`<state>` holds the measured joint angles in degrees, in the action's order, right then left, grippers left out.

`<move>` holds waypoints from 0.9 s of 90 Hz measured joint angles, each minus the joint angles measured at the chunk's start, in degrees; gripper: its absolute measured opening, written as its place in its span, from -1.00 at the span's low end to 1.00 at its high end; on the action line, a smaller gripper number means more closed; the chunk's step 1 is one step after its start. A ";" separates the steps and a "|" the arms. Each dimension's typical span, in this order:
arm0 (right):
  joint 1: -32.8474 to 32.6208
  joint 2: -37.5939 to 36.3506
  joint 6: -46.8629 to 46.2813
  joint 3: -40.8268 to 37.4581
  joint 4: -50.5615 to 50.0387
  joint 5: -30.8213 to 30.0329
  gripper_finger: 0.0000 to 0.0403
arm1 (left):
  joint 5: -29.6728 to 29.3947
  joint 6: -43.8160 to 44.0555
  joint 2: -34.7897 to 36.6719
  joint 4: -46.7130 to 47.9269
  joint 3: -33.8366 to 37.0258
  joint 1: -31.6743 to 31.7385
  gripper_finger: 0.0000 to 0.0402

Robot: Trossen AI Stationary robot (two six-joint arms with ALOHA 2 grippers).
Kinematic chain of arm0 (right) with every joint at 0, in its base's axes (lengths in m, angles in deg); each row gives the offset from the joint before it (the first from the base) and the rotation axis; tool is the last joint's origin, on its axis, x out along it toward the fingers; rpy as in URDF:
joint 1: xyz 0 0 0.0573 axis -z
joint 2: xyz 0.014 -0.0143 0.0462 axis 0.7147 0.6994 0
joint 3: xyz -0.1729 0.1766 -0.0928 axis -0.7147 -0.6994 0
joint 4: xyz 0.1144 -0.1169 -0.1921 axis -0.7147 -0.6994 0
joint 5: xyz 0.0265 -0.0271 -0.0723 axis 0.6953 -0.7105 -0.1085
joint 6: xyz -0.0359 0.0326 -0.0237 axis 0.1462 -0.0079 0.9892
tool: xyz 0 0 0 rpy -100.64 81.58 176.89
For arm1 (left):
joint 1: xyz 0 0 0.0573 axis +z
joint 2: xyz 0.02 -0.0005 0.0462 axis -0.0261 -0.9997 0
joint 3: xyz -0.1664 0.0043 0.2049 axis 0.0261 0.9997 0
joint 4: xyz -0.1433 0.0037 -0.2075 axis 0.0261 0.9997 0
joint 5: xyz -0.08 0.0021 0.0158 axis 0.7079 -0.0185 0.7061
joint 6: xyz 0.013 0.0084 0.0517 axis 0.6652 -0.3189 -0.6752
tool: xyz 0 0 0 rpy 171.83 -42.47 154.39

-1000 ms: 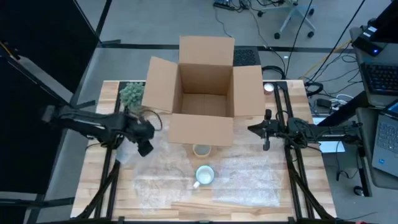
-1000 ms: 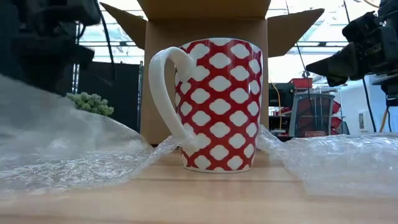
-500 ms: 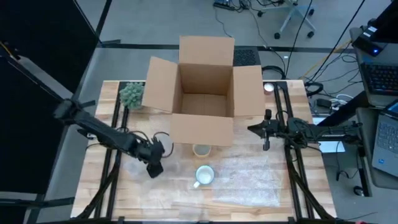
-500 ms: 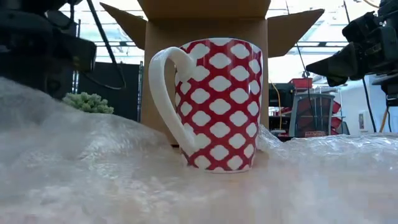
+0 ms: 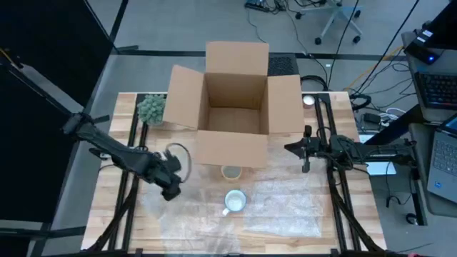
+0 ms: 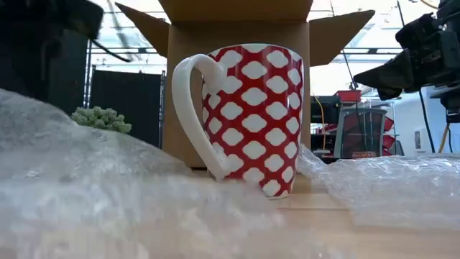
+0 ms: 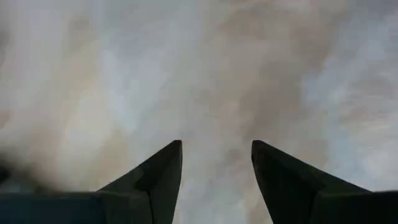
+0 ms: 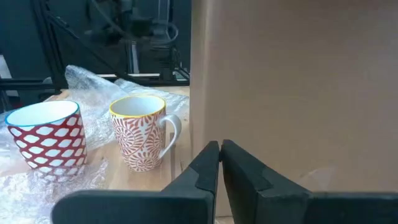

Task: Wrap mug
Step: Wrap the red patterned mug with bubble wrap

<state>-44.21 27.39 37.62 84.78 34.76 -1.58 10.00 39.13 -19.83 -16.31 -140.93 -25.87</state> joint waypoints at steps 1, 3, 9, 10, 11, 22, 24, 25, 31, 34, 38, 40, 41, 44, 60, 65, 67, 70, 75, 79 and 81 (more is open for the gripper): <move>0.00 0.00 0.00 0.00 -0.01 0.01 -0.97 | -0.05 0.82 0.37 0.57 0.31 -0.05 -0.09; 0.00 0.00 0.00 -0.02 0.00 0.01 -0.97 | -0.08 2.38 1.04 1.50 1.07 -0.19 -0.09; 0.00 0.00 0.00 0.00 -0.02 0.01 -0.97 | -0.06 5.82 3.64 2.08 4.35 -0.28 -0.09; 0.00 0.00 0.00 0.00 0.00 0.00 -0.97 | -0.06 6.19 4.16 1.89 4.95 -0.29 -0.09; 0.00 0.00 0.00 0.00 0.00 0.00 -0.97 | -0.06 6.61 4.67 1.70 5.53 -0.29 -0.09; 0.00 0.00 0.00 -0.02 -0.02 0.00 -0.97 | -0.06 8.90 9.80 -2.27 12.55 1.93 -0.09; 0.00 0.00 0.00 0.00 -0.02 0.01 -0.97 | 0.02 8.93 10.47 -3.65 13.95 2.71 -0.09; 0.00 0.00 0.00 0.00 -0.02 0.01 -0.97 | 0.11 8.92 10.74 -4.36 14.62 3.08 -0.09; 0.00 0.00 0.00 0.00 -0.02 0.02 -0.97 | 1.10 7.93 11.63 -8.92 18.11 5.50 -0.09; 0.00 0.00 0.00 -0.02 -0.02 0.00 -0.97 | 1.72 7.36 11.92 -11.46 19.58 6.63 -0.09; 0.00 0.00 0.00 -0.01 -0.01 0.00 -0.97 | 2.41 6.69 12.21 -14.21 21.47 7.98 -0.09; 0.00 0.00 0.00 0.00 -0.01 0.01 -0.97 | 2.73 6.03 12.24 -15.13 22.31 8.60 -0.09; 0.00 0.00 0.00 0.00 -0.02 0.00 -0.97 | 2.86 5.79 12.24 -15.47 22.72 8.90 -0.09; 0.00 0.00 0.00 0.00 0.00 0.02 -0.97 | 3.14 5.05 12.08 -16.55 23.93 9.79 -0.09; 0.00 0.00 0.00 0.00 -0.02 0.00 -0.97 | 6.73 1.00 10.13 -28.51 29.64 13.67 -0.09; 0.00 0.00 0.00 0.00 -0.02 0.02 -0.97 | 7.11 -0.12 9.75 -32.32 30.69 14.07 -0.09; 0.00 0.00 0.00 0.00 0.00 0.00 -0.97 | 7.15 -0.39 9.61 -33.50 31.00 14.18 -0.09; 0.00 0.00 0.00 0.00 0.00 0.00 -0.97 | 7.16 -1.14 9.20 -34.13 31.07 14.36 -0.09; 0.00 0.00 0.00 -0.02 -0.01 -0.01 -0.97 | 7.33 -2.85 8.33 -34.13 30.98 14.70 -0.09; 0.00 0.00 0.00 0.00 -0.01 -0.01 -0.97 | 7.40 -4.02 7.88 -34.09 30.96 14.93 -0.11; 0.00 0.00 0.00 0.00 -0.02 0.00 -0.97 | 7.48 -4.64 7.74 -34.08 30.96 15.04 -0.13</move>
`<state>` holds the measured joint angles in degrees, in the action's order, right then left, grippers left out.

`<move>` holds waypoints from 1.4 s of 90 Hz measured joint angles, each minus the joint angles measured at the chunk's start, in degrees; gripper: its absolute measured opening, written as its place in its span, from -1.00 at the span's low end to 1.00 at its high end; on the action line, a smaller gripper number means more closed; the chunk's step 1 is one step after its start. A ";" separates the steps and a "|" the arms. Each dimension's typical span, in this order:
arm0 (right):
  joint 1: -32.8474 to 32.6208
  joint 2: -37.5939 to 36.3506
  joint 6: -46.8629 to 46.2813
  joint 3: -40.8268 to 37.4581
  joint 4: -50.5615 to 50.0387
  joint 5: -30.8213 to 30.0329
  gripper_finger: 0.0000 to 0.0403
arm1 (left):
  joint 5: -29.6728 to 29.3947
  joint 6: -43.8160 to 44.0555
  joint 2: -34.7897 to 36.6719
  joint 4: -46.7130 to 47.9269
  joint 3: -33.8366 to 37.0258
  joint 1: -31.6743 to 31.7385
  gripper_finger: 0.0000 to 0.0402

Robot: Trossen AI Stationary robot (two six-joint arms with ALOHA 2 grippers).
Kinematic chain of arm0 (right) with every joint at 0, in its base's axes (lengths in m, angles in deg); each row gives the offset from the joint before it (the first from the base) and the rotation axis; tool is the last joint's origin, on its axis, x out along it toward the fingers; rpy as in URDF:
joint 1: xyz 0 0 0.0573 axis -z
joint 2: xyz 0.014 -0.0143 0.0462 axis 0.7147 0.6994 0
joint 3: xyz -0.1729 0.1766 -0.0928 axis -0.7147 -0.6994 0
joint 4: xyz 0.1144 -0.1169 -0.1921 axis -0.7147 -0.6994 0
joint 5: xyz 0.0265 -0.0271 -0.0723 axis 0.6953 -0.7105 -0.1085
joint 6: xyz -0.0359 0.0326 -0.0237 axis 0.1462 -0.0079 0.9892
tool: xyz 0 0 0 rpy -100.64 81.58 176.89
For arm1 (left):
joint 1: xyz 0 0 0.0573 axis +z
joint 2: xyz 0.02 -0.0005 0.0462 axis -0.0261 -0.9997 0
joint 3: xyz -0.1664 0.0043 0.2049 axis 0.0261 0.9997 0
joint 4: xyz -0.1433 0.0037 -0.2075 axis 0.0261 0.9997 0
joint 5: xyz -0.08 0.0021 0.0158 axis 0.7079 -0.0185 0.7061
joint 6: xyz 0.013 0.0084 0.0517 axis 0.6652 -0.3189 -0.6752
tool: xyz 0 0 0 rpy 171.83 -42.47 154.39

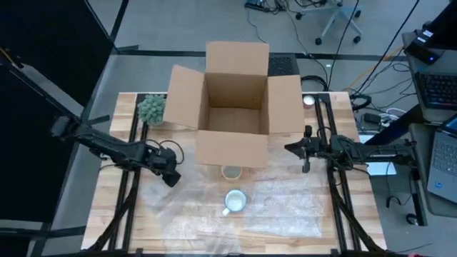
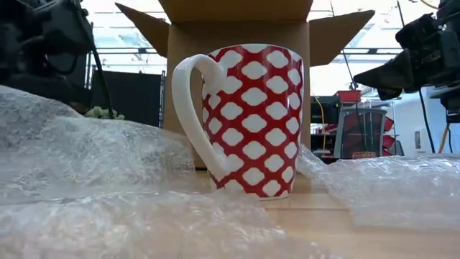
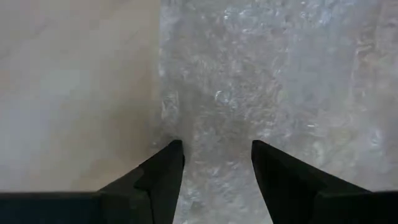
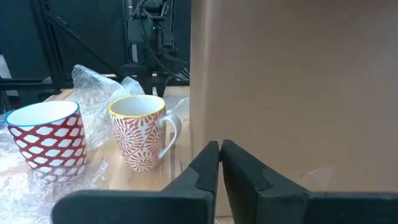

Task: Wrap mug
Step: Wrap the red patterned mug with bubble wrap

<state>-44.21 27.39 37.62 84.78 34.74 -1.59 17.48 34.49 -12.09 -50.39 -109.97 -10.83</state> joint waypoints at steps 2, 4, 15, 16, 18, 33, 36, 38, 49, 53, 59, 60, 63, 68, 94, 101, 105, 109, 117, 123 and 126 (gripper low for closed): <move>0.00 0.00 0.00 0.00 0.01 0.01 -0.97 | -0.01 -0.18 -0.11 0.02 0.00 0.05 -0.15; 0.00 0.00 0.00 0.00 0.02 0.01 -0.97 | -0.01 -0.39 -0.14 0.07 0.00 0.05 -0.19; 0.00 0.00 0.00 -0.02 0.01 0.02 -0.97 | -0.46 -0.49 -0.27 0.70 -0.24 0.10 -0.58; 0.00 0.00 0.00 -0.02 0.00 0.02 -0.97 | -0.48 -0.48 -0.28 0.73 -0.31 0.10 -0.62; 0.00 0.00 0.00 -0.01 0.01 0.01 -0.97 | -0.49 -0.48 -0.26 0.74 -0.44 0.10 -0.72; 0.00 0.00 0.00 0.00 0.02 0.00 -0.97 | 0.07 -1.53 0.24 4.14 -4.26 -0.37 -0.96; 0.00 0.00 0.00 0.00 0.02 0.00 -0.97 | 0.05 -1.79 0.28 5.39 -5.74 -0.62 -0.98; 0.00 0.00 0.00 -0.02 0.02 0.00 -0.97 | 0.00 -1.93 0.28 6.45 -6.70 -0.79 -0.98; 0.00 0.00 0.00 0.00 0.02 0.00 -0.97 | -2.70 -3.21 0.28 13.61 -11.86 -1.68 -0.99; 0.00 0.00 0.00 -0.01 0.02 0.00 -0.97 | -3.42 -3.46 0.32 15.34 -13.53 -1.70 -1.00; 0.00 0.00 0.00 -0.02 0.02 0.02 -0.97 | -4.01 -4.34 0.33 18.62 -15.82 -1.70 -1.00; 0.00 0.00 0.00 -0.01 0.02 0.02 -0.97 | -4.07 -4.45 0.33 19.03 -16.20 -1.70 -1.00; 0.00 0.00 0.00 -0.01 0.02 0.01 -0.97 | -4.18 -4.61 0.33 20.00 -17.35 -1.70 -1.00; 0.00 0.00 -0.22 -0.01 0.12 0.00 -0.97 | -4.75 -4.81 0.35 21.09 -19.07 -1.70 -1.00; 0.20 0.15 -35.55 -0.04 18.60 -2.72 -0.97 | -8.10 -7.93 0.35 24.93 -23.69 -1.37 -1.00; 0.40 0.29 -35.02 -0.02 22.92 -3.73 -0.97 | -8.53 -7.93 0.37 27.06 -24.19 -1.11 -1.00; 0.12 0.55 -34.36 -0.04 25.54 -2.03 -0.97 | -8.78 -7.74 0.37 27.85 -24.48 -1.14 -1.00; -0.41 0.81 -33.34 -0.02 28.15 -0.19 -0.97 | -9.00 -7.47 0.40 28.39 -24.68 -1.15 -1.00; -2.82 1.31 -31.53 0.68 29.19 1.57 -0.97 | -9.00 -7.45 0.78 29.88 -24.79 -1.15 -1.00; -5.35 1.44 -29.55 1.70 28.61 1.50 -0.97 | -9.92 -7.45 1.03 30.96 -24.89 -1.15 -1.00; -6.68 1.44 -28.23 2.28 27.82 1.62 -0.97 | -11.02 -7.43 1.05 31.70 -24.90 -1.13 -1.00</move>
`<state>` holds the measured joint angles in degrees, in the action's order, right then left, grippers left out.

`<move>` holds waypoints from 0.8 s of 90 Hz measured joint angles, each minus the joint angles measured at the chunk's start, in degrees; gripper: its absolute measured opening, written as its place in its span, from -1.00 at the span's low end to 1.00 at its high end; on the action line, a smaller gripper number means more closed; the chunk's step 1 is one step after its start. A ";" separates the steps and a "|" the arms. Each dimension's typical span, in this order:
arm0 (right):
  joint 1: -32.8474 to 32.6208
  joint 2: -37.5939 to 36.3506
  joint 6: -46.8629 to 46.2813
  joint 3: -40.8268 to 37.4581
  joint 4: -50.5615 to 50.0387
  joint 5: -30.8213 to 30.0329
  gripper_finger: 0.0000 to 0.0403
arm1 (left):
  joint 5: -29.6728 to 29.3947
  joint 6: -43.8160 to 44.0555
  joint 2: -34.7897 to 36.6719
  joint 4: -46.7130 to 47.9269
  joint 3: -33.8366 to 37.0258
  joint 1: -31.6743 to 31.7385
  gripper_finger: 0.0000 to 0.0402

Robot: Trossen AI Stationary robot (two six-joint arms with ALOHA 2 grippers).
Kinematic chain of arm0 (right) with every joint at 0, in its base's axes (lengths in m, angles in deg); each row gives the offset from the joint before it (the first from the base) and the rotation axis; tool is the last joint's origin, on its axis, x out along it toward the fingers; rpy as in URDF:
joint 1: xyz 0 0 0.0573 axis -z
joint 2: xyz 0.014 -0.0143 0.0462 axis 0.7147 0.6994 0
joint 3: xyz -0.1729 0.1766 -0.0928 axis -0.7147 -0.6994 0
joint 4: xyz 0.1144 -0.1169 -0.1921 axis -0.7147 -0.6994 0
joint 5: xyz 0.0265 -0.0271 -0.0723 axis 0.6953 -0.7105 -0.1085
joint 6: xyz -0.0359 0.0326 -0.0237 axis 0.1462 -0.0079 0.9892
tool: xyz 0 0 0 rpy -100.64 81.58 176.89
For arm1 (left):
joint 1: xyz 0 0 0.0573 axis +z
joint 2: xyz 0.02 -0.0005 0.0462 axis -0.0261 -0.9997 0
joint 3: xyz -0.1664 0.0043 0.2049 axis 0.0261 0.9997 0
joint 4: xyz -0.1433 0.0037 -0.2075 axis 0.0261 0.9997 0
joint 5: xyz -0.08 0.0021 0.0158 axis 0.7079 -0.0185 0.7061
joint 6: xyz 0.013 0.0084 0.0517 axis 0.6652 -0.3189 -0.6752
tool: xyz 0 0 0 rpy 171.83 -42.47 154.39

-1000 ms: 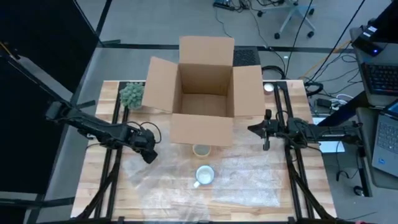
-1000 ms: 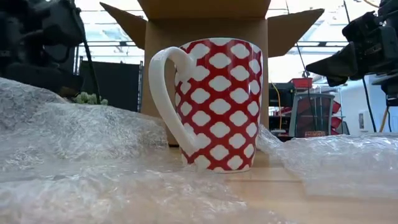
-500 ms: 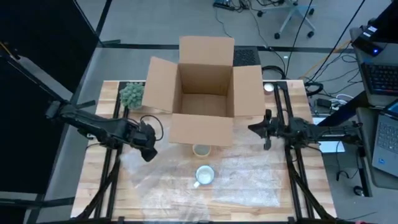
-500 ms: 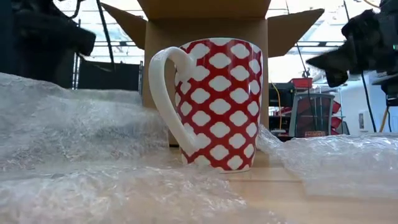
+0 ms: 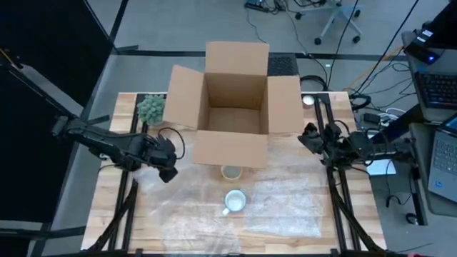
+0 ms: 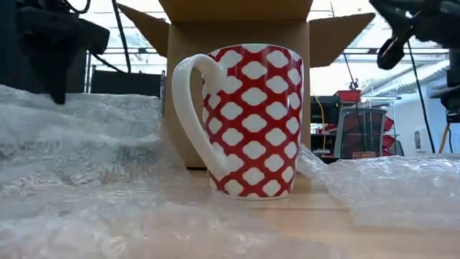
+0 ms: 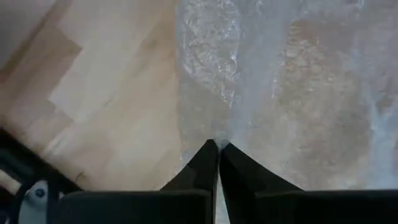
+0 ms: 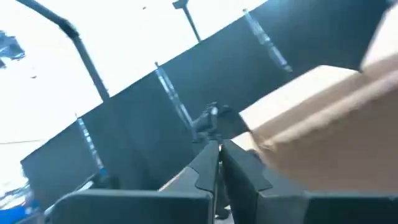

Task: Wrap mug
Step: Wrap the red patterned mug with bubble wrap

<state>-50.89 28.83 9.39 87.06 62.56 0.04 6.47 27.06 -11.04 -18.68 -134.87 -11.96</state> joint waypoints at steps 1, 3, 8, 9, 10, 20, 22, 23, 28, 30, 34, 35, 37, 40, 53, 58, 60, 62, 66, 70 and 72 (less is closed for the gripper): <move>-0.42 0.00 0.39 0.21 -0.32 0.00 -0.97 | -0.39 0.02 0.00 0.27 0.00 0.02 -1.00; -1.36 0.00 1.11 0.68 -1.18 -0.02 -0.97 | -1.18 0.09 0.00 0.79 0.00 0.05 -1.00; -3.53 0.00 2.17 2.37 -4.71 0.01 -0.97 | -3.06 0.24 0.00 2.26 0.00 0.03 -1.00; -3.96 0.00 2.24 2.79 -5.49 0.01 -0.97 | -3.42 0.39 0.00 2.49 0.00 0.04 -1.00; -4.39 0.00 2.27 3.24 -6.31 0.00 -0.97 | -3.78 0.56 0.00 2.71 0.00 0.05 -1.00; -7.64 0.49 2.33 8.32 -13.96 -0.23 -0.97 | -6.25 1.47 0.00 3.62 0.00 1.35 -1.00; -8.17 0.58 2.33 9.24 -15.04 -0.23 -0.97 | -6.71 1.46 0.00 3.62 0.00 1.69 -1.00; -8.40 0.60 2.35 9.67 -15.49 -0.22 -0.97 | -6.98 1.45 0.00 3.63 0.00 1.84 -1.00; -9.33 0.61 2.94 11.26 -17.11 -0.41 -0.97 | -8.50 0.99 0.00 3.65 0.00 2.64 -1.00; -9.65 0.61 3.40 11.73 -17.68 -0.65 -0.97 | -9.06 0.50 0.00 3.64 0.00 2.97 -1.00; -10.16 0.61 4.46 12.32 -18.34 -1.22 -0.97 | -9.95 -0.50 0.00 3.66 0.00 3.72 -1.00; -10.29 0.61 4.75 12.40 -18.36 -1.55 -0.97 | -10.09 -0.80 0.00 3.66 0.00 3.91 -1.00; -10.50 0.61 5.40 12.49 -18.36 -2.06 -0.97 | -10.33 -1.44 0.00 3.65 0.00 4.29 -1.00; -10.75 0.61 6.32 12.49 -18.39 -2.49 -0.97 | -10.52 -2.09 0.00 3.62 0.00 4.93 -1.00; -10.86 0.58 8.85 12.49 -22.96 -5.18 -0.97 | -10.64 -7.12 0.00 3.49 0.02 7.39 -1.00; -10.79 0.41 9.08 12.47 -25.37 -6.74 -0.97 | -10.61 -9.70 0.00 3.46 0.02 8.00 -1.00; -10.78 0.37 9.18 12.47 -25.92 -7.16 -0.97 | -10.59 -10.62 0.00 3.49 0.02 8.22 -1.00; -10.78 0.37 9.22 12.47 -26.23 -7.57 -0.97 | -10.58 -11.16 0.00 3.49 0.02 8.53 -1.00; -10.79 0.37 9.34 12.47 -26.35 -7.96 -0.97 | -10.31 -12.14 0.00 3.49 0.02 9.18 -0.99; -10.60 0.37 9.73 12.47 -26.35 -8.12 -0.97 | -9.62 -12.42 0.00 3.51 0.02 9.89 -0.96; -10.46 0.37 9.96 12.47 -26.29 -8.18 -0.97 | -9.08 -12.43 0.00 3.51 0.02 10.29 -0.94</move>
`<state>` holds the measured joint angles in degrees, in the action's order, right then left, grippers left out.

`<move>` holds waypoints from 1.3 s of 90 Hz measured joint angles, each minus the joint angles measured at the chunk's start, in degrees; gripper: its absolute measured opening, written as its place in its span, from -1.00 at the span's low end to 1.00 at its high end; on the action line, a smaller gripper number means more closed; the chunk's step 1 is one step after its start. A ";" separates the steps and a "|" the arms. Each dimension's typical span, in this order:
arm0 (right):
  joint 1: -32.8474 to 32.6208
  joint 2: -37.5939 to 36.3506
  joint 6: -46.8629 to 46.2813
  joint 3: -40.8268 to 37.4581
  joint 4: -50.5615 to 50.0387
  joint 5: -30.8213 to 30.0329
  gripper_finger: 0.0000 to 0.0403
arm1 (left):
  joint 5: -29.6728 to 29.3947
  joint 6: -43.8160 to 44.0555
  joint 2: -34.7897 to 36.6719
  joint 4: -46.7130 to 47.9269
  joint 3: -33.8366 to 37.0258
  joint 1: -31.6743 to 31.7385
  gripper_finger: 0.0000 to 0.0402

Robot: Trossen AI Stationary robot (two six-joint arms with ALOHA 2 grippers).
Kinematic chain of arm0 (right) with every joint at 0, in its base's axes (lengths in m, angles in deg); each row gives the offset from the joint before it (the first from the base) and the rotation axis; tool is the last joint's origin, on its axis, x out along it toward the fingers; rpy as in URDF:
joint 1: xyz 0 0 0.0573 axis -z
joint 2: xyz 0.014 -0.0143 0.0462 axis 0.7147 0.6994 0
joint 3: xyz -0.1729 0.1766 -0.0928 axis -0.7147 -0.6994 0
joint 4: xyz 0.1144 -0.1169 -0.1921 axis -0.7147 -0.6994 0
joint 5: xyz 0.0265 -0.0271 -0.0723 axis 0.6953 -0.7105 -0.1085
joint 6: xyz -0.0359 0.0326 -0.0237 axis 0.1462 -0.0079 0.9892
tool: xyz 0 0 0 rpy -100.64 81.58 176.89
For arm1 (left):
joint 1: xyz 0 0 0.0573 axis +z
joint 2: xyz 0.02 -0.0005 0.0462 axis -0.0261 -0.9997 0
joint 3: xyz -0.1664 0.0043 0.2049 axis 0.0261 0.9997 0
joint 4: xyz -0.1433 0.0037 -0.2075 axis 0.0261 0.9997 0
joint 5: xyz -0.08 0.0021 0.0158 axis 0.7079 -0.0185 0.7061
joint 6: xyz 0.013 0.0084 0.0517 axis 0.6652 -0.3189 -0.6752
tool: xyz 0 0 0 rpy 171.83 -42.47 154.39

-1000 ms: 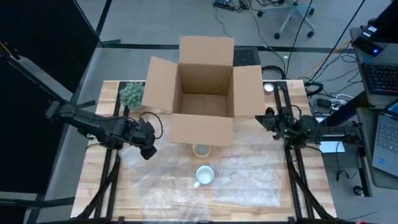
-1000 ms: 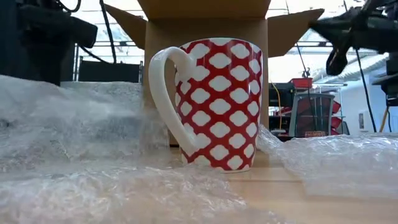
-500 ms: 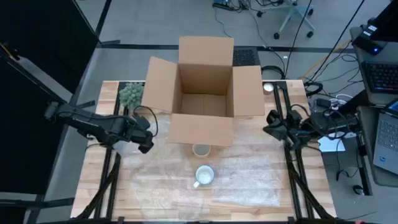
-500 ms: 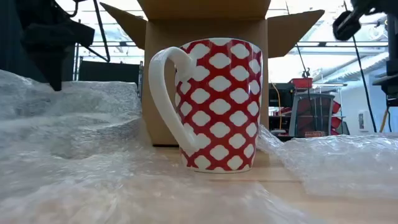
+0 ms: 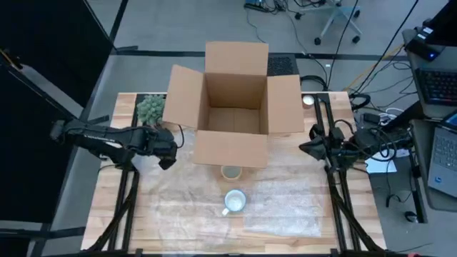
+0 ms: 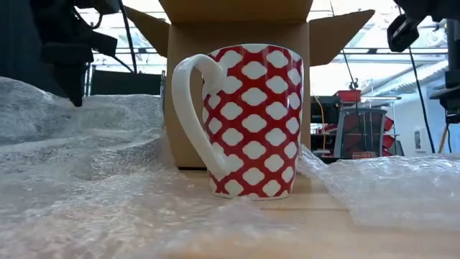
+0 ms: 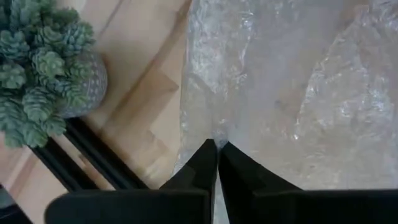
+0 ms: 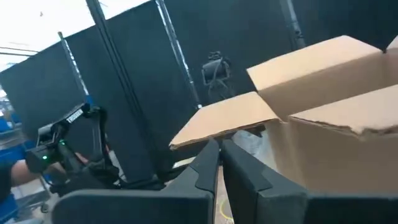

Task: Wrap mug
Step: Wrap the red patterned mug with bubble wrap

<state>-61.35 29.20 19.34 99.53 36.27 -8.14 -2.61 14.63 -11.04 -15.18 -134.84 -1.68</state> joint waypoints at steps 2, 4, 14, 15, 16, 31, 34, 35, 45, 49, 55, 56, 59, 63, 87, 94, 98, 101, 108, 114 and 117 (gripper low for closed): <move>0.12 0.00 0.17 0.00 0.12 0.00 -0.97 | 0.87 0.00 0.00 0.00 0.00 0.37 -0.91; 0.22 0.00 0.30 0.00 0.29 0.02 -0.97 | 2.02 -0.05 0.00 0.00 0.00 0.70 -0.88; 0.44 0.09 1.58 0.00 2.84 0.05 -0.93 | 7.36 -1.32 0.29 0.00 0.00 1.90 -0.64; 0.44 0.10 1.83 0.00 3.28 0.10 -0.92 | 7.74 -1.36 0.36 0.00 0.00 1.97 -0.61; 0.44 0.11 2.10 0.00 3.74 0.15 -0.91 | 8.13 -1.37 0.44 0.00 0.00 2.05 -0.59; 0.46 0.21 6.09 0.00 9.05 0.27 -0.71 | 11.72 -1.05 2.47 0.02 -0.07 2.50 -0.20; 0.46 0.22 6.61 0.00 10.41 0.34 -0.67 | 11.84 -0.98 2.98 0.17 -0.40 2.50 -0.14; 0.46 0.23 6.74 0.00 10.95 0.38 -0.66 | 11.84 -0.96 3.15 0.17 -0.57 2.50 -0.13; 0.51 0.43 9.03 0.01 16.98 0.53 -0.56 | 11.15 0.09 5.18 0.02 -2.63 2.46 -0.01; 0.53 0.73 10.26 0.53 17.88 0.67 -0.54 | 10.49 0.15 5.97 -0.01 -3.76 2.46 0.01; 0.57 1.58 11.42 2.65 16.67 0.66 -0.52 | 9.30 0.15 6.75 -0.01 -5.37 2.46 0.02; 0.59 1.83 11.50 3.11 16.39 0.66 -0.52 | 9.13 0.15 6.85 -0.02 -5.63 2.46 0.02; 0.73 3.16 11.87 4.44 15.83 0.53 -0.52 | 8.60 0.17 7.09 0.02 -6.45 2.46 0.03; 0.92 5.88 12.33 5.94 15.67 0.26 -0.52 | 7.99 0.15 7.39 -0.04 -7.50 2.46 0.03; 2.36 27.49 19.07 20.79 13.31 0.35 -0.51 | 6.10 0.07 8.04 -0.24 -9.77 2.46 0.03; 2.54 33.43 19.65 24.58 12.51 0.55 -0.51 | 6.07 0.02 8.02 -0.24 -9.77 2.44 0.03; 2.46 36.48 19.76 26.68 11.46 0.94 -0.51 | 5.91 0.02 8.02 -0.37 -9.77 2.44 0.03; 2.45 38.75 19.56 28.49 10.35 1.83 -0.51 | 5.73 0.00 8.02 -0.36 -9.77 2.44 0.03; 2.13 43.94 16.78 32.52 6.16 4.12 -0.51 | 5.19 -0.04 8.02 -0.44 -9.77 2.37 0.03; 0.89 48.68 13.72 35.64 1.82 5.07 -0.51 | 5.08 -0.94 8.02 -0.49 -9.79 2.37 0.03; -0.18 51.10 13.30 37.14 -0.64 5.22 -0.51 | 5.07 -1.38 8.02 -0.49 -9.79 2.37 0.03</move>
<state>-61.53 80.30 32.64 136.67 35.63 -2.93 2.45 13.24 -3.02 -15.66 -144.64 0.70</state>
